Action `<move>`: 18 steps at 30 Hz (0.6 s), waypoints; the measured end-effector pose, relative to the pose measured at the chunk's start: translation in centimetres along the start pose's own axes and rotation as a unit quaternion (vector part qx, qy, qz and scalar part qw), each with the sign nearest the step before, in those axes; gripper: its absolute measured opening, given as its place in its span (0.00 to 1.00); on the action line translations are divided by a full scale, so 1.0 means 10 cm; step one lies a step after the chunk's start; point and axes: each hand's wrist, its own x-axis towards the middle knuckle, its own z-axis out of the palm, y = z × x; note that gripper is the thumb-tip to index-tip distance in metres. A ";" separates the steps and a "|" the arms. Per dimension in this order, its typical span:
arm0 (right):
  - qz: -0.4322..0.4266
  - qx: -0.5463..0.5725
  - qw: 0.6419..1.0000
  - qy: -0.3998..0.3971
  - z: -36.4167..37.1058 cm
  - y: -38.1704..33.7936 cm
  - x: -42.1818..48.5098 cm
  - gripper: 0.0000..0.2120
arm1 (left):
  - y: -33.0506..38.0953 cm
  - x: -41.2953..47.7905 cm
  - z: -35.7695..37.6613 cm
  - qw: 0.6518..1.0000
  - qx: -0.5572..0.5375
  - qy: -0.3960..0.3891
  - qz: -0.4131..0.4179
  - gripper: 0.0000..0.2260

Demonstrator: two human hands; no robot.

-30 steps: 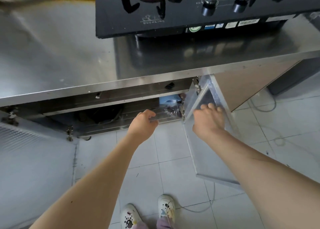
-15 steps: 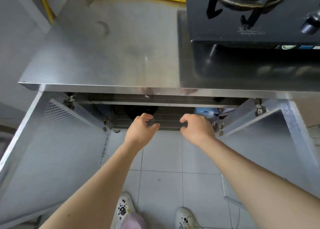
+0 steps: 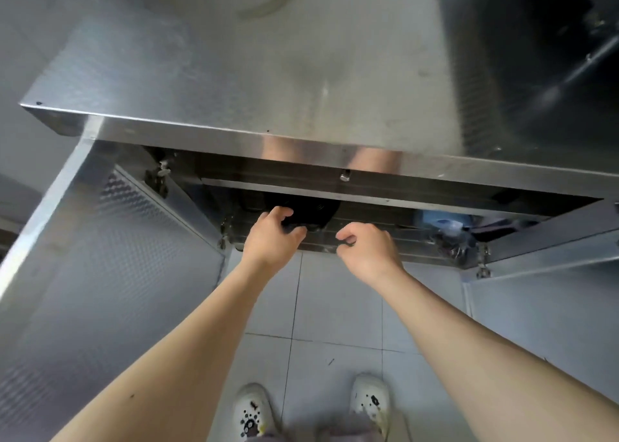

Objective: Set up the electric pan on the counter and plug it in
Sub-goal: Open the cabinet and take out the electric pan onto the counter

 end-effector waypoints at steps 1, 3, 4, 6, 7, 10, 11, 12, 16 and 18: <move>-0.001 0.001 1.000 0.004 0.08 0.03 0.09 0.15 | -0.04 0.08 0.05 1.000 -0.002 0.005 0.002 0.22; -0.009 -0.001 1.000 0.010 0.26 0.15 0.30 0.15 | -0.19 0.28 0.21 1.000 -0.010 0.021 0.008 0.22; -0.012 0.001 1.000 0.012 0.35 0.21 0.41 0.15 | -0.25 0.38 0.28 0.999 -0.012 0.027 0.012 0.22; -0.016 0.006 1.000 0.015 0.52 0.33 0.62 0.14 | -0.40 0.58 0.41 0.999 -0.018 0.037 0.014 0.23; -0.021 0.010 0.999 0.021 0.63 0.40 0.76 0.14 | -0.48 0.71 0.50 0.999 -0.025 0.041 0.016 0.23; -0.029 0.016 0.999 0.037 0.83 0.51 1.12 0.14 | -0.66 1.01 0.68 0.998 -0.042 0.052 0.020 0.23; -0.036 0.018 0.998 0.042 0.94 0.55 1.27 0.14 | -0.75 1.13 0.77 0.997 -0.046 0.057 0.026 0.23; -0.041 0.019 0.998 0.049 1.02 0.59 1.40 0.14 | -0.82 1.23 0.84 0.996 -0.045 0.063 0.032 0.23; -0.064 0.029 0.996 0.060 1.35 0.70 1.93 0.14 | -1.14 1.73 1.13 0.994 -0.046 0.085 0.056 0.24; -0.078 0.038 0.994 0.073 1.48 0.77 2.15 0.15 | -1.27 1.97 1.23 0.992 -0.061 0.099 0.053 0.24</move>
